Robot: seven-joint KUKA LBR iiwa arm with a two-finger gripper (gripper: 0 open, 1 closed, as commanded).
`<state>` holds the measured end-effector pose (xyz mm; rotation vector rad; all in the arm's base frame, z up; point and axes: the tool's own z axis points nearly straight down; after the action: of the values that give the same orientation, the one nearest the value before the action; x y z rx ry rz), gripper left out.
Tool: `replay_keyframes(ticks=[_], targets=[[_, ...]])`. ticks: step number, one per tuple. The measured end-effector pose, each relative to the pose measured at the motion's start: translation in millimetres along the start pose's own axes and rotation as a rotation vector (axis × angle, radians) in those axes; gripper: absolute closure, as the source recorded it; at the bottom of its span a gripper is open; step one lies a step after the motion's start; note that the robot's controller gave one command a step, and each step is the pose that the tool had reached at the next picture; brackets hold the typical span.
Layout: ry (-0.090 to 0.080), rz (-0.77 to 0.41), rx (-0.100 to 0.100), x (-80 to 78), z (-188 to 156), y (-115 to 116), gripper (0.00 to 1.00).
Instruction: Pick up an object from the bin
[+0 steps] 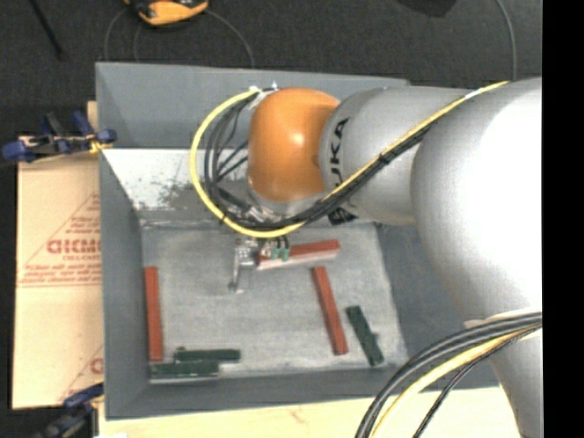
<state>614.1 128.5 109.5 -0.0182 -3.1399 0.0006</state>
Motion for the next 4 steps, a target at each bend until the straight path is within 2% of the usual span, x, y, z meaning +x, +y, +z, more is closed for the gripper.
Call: replay_keyframes(ticks=[1, 2, 3, 4], targets=[[-0.006, -0.064, 0.003, -5.2, -7.9, -55.5, 0.00], [-0.009, -0.096, 0.001, -27.4, -6.0, -80.4, 0.00], [-0.007, -0.096, -0.003, -30.7, 37.9, -89.0, 1.00], [-0.007, -0.095, -0.003, -30.7, 37.9, -89.0, 1.00]])
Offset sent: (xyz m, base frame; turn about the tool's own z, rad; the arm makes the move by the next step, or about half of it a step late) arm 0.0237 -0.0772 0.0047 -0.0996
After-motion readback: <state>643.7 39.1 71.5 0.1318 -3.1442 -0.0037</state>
